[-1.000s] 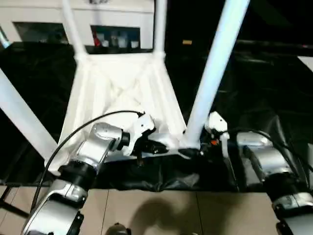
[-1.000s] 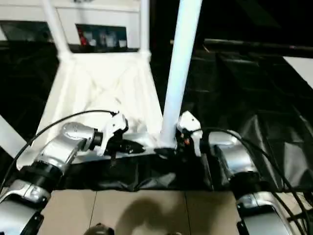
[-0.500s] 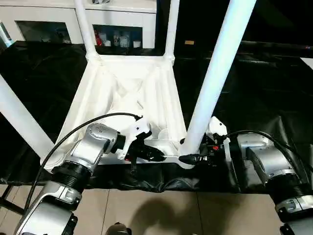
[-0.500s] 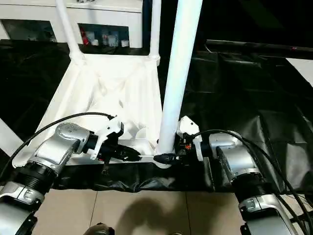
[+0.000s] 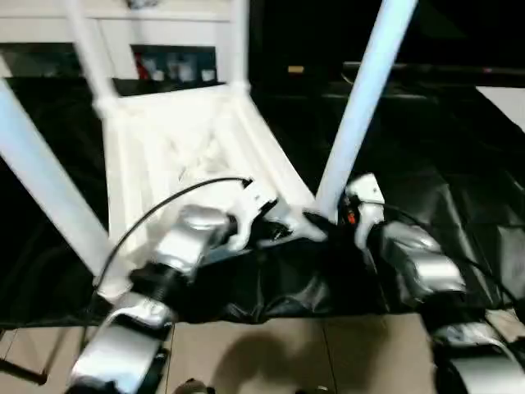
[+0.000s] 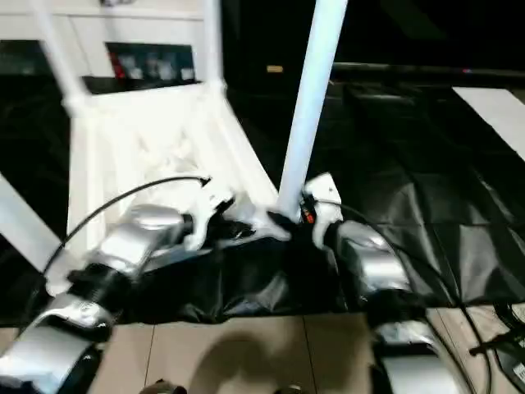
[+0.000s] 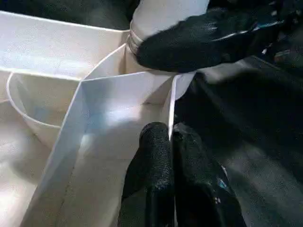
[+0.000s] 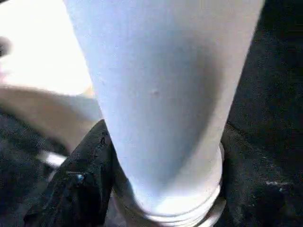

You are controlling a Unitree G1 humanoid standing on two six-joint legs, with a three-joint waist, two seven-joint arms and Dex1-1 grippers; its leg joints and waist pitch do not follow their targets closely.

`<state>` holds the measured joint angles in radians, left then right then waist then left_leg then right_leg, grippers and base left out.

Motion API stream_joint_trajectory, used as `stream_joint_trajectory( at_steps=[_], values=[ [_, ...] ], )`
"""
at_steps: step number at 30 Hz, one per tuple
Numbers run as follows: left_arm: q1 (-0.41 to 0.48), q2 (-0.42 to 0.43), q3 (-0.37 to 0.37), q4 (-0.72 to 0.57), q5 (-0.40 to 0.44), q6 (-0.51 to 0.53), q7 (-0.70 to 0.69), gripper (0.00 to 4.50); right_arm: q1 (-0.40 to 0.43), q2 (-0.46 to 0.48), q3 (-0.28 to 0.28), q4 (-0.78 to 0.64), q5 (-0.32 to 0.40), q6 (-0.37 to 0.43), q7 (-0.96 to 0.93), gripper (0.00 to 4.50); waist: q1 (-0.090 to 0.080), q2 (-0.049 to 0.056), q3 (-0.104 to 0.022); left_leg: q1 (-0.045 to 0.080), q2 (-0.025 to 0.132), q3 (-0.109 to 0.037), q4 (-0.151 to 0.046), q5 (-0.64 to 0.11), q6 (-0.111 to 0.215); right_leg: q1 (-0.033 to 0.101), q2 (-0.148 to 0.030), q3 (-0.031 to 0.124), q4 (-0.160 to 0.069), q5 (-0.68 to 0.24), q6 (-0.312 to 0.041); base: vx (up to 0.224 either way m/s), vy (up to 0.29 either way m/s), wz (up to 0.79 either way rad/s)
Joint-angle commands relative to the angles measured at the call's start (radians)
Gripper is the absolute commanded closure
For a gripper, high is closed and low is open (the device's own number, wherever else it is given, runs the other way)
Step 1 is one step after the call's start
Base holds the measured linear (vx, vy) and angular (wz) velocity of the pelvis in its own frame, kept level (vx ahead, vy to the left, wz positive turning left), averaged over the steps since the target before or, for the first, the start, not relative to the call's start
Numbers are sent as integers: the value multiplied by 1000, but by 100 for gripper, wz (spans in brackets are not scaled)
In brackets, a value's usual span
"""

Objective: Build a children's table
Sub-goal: Rotate leg to tighten

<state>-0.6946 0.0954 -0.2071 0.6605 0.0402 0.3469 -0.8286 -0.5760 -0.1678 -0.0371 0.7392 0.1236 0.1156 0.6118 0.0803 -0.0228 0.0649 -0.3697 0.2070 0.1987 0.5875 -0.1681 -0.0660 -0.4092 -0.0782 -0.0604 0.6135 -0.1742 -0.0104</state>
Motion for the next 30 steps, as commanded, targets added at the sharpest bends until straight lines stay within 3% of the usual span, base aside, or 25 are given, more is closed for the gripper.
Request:
stream_joint_trajectory(
  at_steps=[1,3,5,7,14,21,30],
  values=[
    [-37,-94,5,-6,-23,-35,73,450,-37,95,42,48,1,14,-54,180,4,-6,-80,9,20,-14,-59,-153,45,54,-63,39,-72,-170,-230,0,0,0],
    [-36,-97,1,-5,-19,-40,78,450,-40,101,45,50,-1,9,-54,180,6,-7,-79,10,20,-14,-59,-158,48,55,-63,38,-72,-166,-232,0,0,0],
    [-33,-96,-8,-5,-9,-58,76,450,-45,111,40,46,-3,-15,-51,124,10,-6,-80,9,21,-14,-59,-159,56,56,-64,39,-71,-150,-233,0,0,0],
    [-26,-92,-10,-17,-17,-70,51,450,-47,112,29,31,8,-21,-37,110,10,-7,-79,10,21,-13,-60,-165,57,56,-63,39,-72,-154,-233,0,0,0],
    [12,-22,-38,-74,-46,-112,-113,450,-13,15,103,-59,-4,-34,180,62,12,-7,-79,8,24,-15,-60,-170,66,61,-65,39,-69,-143,-236,0,0,0],
    [54,54,-71,-145,-84,-109,-291,450,20,-81,136,-96,1,-82,369,62,26,-4,-74,14,30,-12,-62,-201,64,52,-67,41,-73,-192,-238,0,0,0],
    [93,133,-90,-206,-117,-90,-461,450,73,-175,192,-179,39,-29,608,62,41,-7,-74,14,31,-12,-62,-199,57,51,-64,40,-70,-207,-228,0,0,0]
  ],
)
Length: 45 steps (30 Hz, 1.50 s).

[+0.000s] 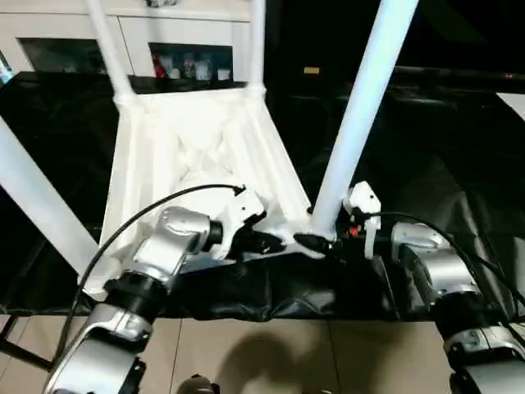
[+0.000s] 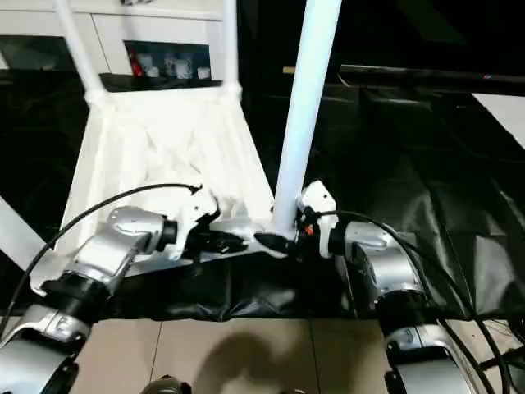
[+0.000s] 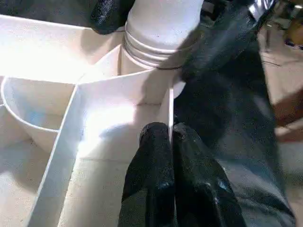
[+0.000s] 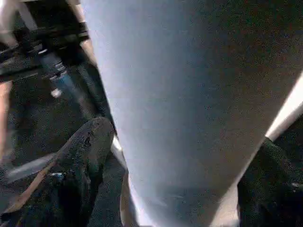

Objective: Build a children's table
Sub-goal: Rotate leg to tighten

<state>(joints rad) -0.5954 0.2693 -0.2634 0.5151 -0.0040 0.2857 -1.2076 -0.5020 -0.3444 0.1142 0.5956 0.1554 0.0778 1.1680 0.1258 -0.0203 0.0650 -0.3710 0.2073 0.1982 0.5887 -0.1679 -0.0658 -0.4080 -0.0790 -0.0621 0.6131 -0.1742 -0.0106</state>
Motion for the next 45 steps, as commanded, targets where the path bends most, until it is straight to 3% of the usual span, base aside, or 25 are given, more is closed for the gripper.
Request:
stream_joint_trajectory(
  at_steps=[1,4,13,18,22,23,27,28,29,34,38,40,41,45],
  values=[
    [-7,-31,-31,-63,-79,-23,-98,450,6,-13,56,-45,-1,11,90,62,-3,-9,-74,16,31,-11,-63,-202,56,49,-64,42,-71,-213,-226,0,0,0],
    [-6,-20,-32,-68,-84,-19,-113,450,11,-25,67,-56,-5,15,119,88,2,-13,-74,16,31,-12,-63,-206,52,48,-66,42,-72,-236,-217,0,0,0],
    [4,11,-43,-94,-92,16,-183,450,17,-49,92,-74,-3,33,170,167,10,-10,-75,17,31,-12,-63,-199,47,46,-65,42,-71,-233,-218,0,0,0],
    [6,9,-48,-96,-92,21,-179,450,28,-45,98,-76,-2,34,175,179,10,-11,-75,15,30,-12,-62,-189,50,47,-65,41,-70,-226,-217,0,0,0],
    [-8,-23,-35,-68,-68,16,-104,450,39,-15,78,-69,5,29,124,180,11,-11,-75,17,30,-13,-63,-197,46,47,-66,41,-71,-234,-216,0,0,0],
    [-30,-59,-16,-29,-48,13,-16,450,31,21,52,-37,-4,3,35,181,9,-11,-75,15,30,-12,-63,-196,44,46,-66,43,-71,-232,-215,0,0,0],
    [-66,-119,16,30,-24,20,128,450,-3,85,14,41,-42,10,-176,182,-9,-15,-71,17,23,-19,-69,-244,3,48,-70,38,-86,-352,-181,0,0,0],
    [-90,-164,36,61,-17,29,220,450,-24,134,-15,83,-41,15,-290,182,-12,-14,-72,16,24,-20,-69,-241,1,50,-70,39,-84,-345,-178,0,0,0],
    [-90,-164,36,61,-17,29,220,450,-24,134,-15,83,-41,15,-290,182,-21,-13,-71,17,22,-19,-69,-244,4,46,-69,39,-87,-339,-180,0,0,0],
    [-122,-236,47,94,30,37,412,450,-91,232,-78,186,-59,6,-578,183,-36,-11,-80,11,20,-17,-63,-179,21,53,-65,39,-76,-234,-200,0,0,0],
    [-122,-256,55,101,47,20,465,450,-116,265,-96,218,-70,-5,-648,183,-37,-11,-83,9,19,-13,-59,-134,60,56,-62,39,-66,-131,-229,0,0,0],
    [-118,-259,52,98,43,14,457,450,-120,273,-102,218,-67,-16,-647,183,-36,-11,-81,8,19,-12,-59,-138,68,57,-63,38,-68,-133,-234,0,0,0],
    [-110,-258,45,88,31,9,426,450,-123,271,-102,218,-75,-36,-655,127,-36,-10,-80,9,19,-12,-60,-144,67,57,-63,38,-69,-142,-233,0,0,0],
    [-94,-243,33,69,17,0,371,450,-121,248,-107,207,-61,-41,-606,107,-36,-9,-78,12,21,-13,-62,-170,59,55,-64,39,-72,-171,-230,0,0,0]
  ],
)
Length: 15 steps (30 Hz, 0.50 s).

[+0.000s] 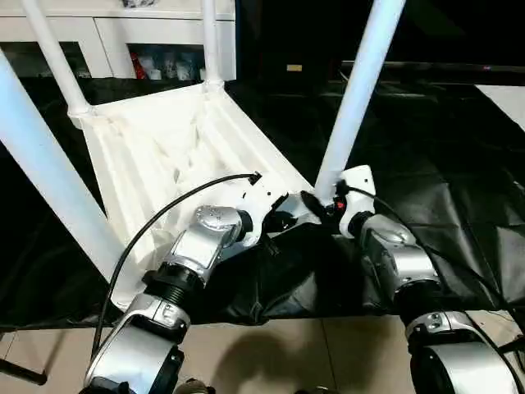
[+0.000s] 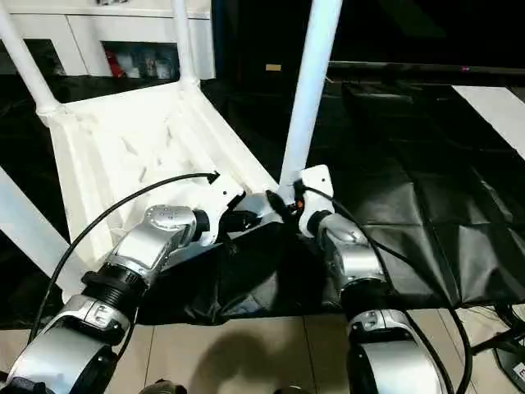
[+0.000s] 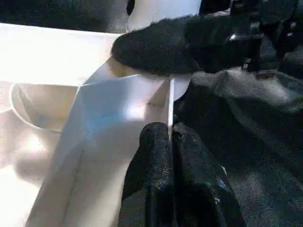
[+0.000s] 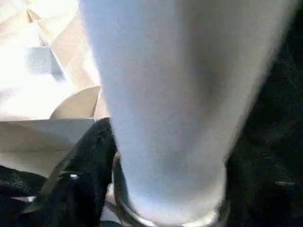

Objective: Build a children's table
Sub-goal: Rotate leg to tighten

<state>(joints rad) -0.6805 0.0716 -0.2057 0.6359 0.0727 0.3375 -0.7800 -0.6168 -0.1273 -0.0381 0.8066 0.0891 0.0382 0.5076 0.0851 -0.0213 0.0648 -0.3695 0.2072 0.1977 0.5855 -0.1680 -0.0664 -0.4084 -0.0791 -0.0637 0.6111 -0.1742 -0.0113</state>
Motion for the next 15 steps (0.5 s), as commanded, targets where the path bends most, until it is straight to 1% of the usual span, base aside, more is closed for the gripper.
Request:
stream_joint_trajectory(
  at_steps=[1,3,5,6,7,8,9,10,12,13,14,15],
  values=[
    [-3,-29,-29,-60,-69,-58,-88,450,-1,6,58,-19,9,-4,109,73,6,-8,-79,10,22,-12,-59,-168,62,56,-63,41,-69,-162,-232,0,0,0],
    [1,-19,-30,-66,-75,-59,-110,450,5,-9,66,-31,11,-12,147,64,8,-8,-79,11,23,-12,-57,-169,68,57,-64,41,-67,-148,-237,0,0,0],
    [9,5,-32,-81,-88,-58,-160,450,16,-44,81,-56,21,-29,236,55,10,-10,-78,9,23,-12,-57,-168,72,59,-65,41,-66,-143,-240,0,0,0],
    [10,9,-32,-84,-90,-58,-169,450,18,-51,84,-61,21,-34,251,55,11,-9,-77,11,25,-12,-58,-174,73,56,-65,41,-67,-151,-240,0,0,0],
    [16,32,-33,-94,-99,-62,-213,450,29,-87,102,-82,15,-55,316,55,14,-11,-76,12,24,-11,-57,-179,73,57,-65,41,-69,-166,-238,0,0,0],
    [16,32,-33,-94,-99,-62,-213,450,29,-87,102,-82,15,-55,316,55,14,-10,-76,11,24,-11,-57,-183,73,56,-64,42,-69,-171,-237,0,0,0],
    [17,46,-32,-96,-102,-66,-236,450,37,-111,114,-96,15,-62,374,55,14,-9,-75,13,26,-12,-59,-192,70,53,-64,41,-71,-188,-235,0,0,0],
    [20,63,-34,-100,-109,-70,-274,450,48,-135,126,-116,23,-58,443,55,16,-10,-75,13,25,-12,-58,-197,69,54,-64,41,-73,-198,-232,0,0,0],
    [25,81,-36,-108,-117,-71,-317,450,60,-160,139,-140,34,-48,520,55,23,-11,-75,14,26,-12,-58,-202,72,56,-65,42,-72,-206,-225,0,0,0],
    [34,100,-42,-129,-137,-66,-377,450,74,-187,155,-166,46,-27,596,55,28,-10,-74,13,29,-11,-58,-198,75,54,-64,42,-70,-202,-225,0,0,0],
    [39,110,-48,-141,-145,-60,-406,450,80,-197,162,-175,49,-21,622,55,30,-10,-74,13,30,-12,-58,-197,75,54,-64,42,-69,-201,-227,0,0,0],
    [39,110,-48,-141,-145,-60,-406,450,80,-197,162,-175,49,-21,622,55,32,-8,-75,13,30,-11,-58,-193,74,52,-63,41,-67,-196,-232,0,0,0]
  ],
)
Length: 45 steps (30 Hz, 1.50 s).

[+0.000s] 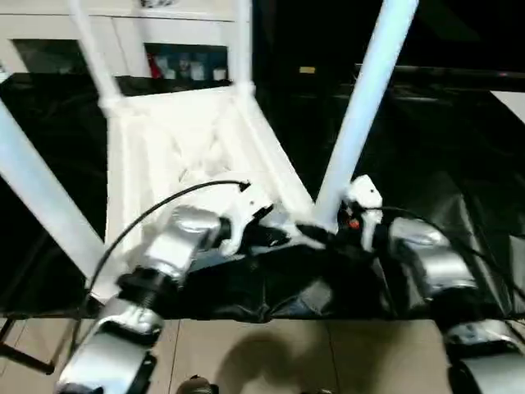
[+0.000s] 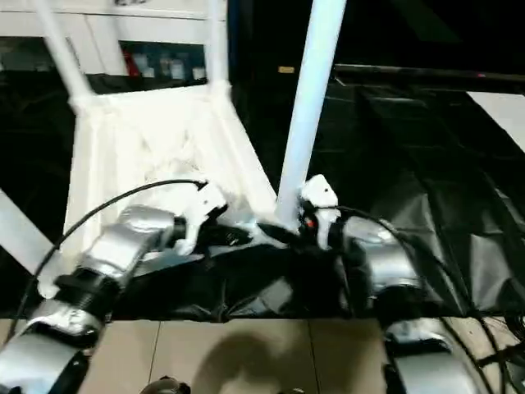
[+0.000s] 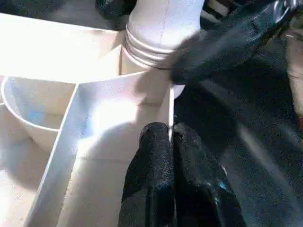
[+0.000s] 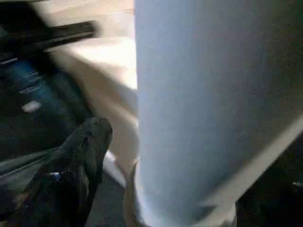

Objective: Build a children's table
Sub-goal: Rotate leg to tighten

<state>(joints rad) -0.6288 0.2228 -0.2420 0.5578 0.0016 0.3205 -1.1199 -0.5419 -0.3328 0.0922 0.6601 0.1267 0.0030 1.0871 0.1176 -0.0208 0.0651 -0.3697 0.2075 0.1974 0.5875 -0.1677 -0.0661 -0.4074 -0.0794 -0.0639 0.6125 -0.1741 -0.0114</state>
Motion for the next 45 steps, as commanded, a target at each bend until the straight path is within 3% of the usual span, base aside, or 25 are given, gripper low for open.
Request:
stream_joint_trajectory(
  at_steps=[1,9,10,15,23,27,30,33,34,36,41,45],
  values=[
    [2,-16,-28,-94,-91,-32,-132,450,13,-10,43,-43,13,18,84,55,0,-8,-74,14,30,-11,-61,-195,69,51,-63,41,-69,-197,-234,0,0,0],
    [21,39,-57,-144,-116,12,-253,450,47,-71,98,-110,31,64,246,55,18,-7,-74,17,32,-10,-61,-206,61,46,-63,42,-70,-216,-234,0,0,0],
    [20,43,-57,-145,-117,13,-259,450,44,-74,100,-104,18,62,243,81,18,-7,-73,16,32,-11,-63,-211,55,47,-64,42,-70,-230,-228,0,0,0],
    [14,48,-55,-142,-118,17,-263,450,32,-79,106,-81,-9,32,225,102,18,-8,-75,17,30,-12,-63,-208,43,46,-66,43,-72,-239,-219,0,0,0],
    [17,53,-62,-147,-119,30,-270,450,43,-77,99,-108,24,62,244,167,18,-6,-76,16,30,-12,-61,-201,49,48,-63,42,-69,-211,-228,0,0,0],
    [12,30,-56,-124,-96,27,-207,450,51,-52,75,-105,39,76,208,177,19,-6,-76,15,29,-13,-62,-203,46,49,-64,41,-69,-215,-227,0,0,0],
    [-37,-62,-4,-23,-56,17,14,450,26,36,21,-28,24,47,-4,180,11,-8,-73,15,26,-13,-63,-214,31,45,-66,42,-77,-250,-218,0,0,0],
    [-57,-101,13,8,-45,17,97,450,8,78,0,17,10,39,-121,182,-2,-14,-77,11,22,-17,-64,-211,13,52,-68,39,-77,-283,-195,0,0,0],
    [-63,-112,17,18,-39,17,126,450,3,89,-8,29,11,35,-146,183,-8,-10,-77,11,21,-17,-62,-208,22,53,-68,40,-77,-269,-197,0,0,0],
    [-72,-127,19,30,-30,19,161,450,-3,107,-17,40,10,34,-183,183,-14,-13,-80,8,19,-15,-59,-186,39,55,-66,40,-74,-229,-205,0,0,0],
    [-103,-205,31,83,21,15,358,450,-54,206,-56,101,-12,29,-381,183,-26,-3,-82,7,20,-14,-57,-151,52,55,-61,39,-68,-144,-235,0,0,0],
    [-100,-224,31,85,23,9,386,450,-53,231,-45,84,-13,-6,-364,183,-24,-7,-82,7,20,-13,-56,-153,72,58,-62,39,-68,-125,-246,0,0,0]
  ],
)
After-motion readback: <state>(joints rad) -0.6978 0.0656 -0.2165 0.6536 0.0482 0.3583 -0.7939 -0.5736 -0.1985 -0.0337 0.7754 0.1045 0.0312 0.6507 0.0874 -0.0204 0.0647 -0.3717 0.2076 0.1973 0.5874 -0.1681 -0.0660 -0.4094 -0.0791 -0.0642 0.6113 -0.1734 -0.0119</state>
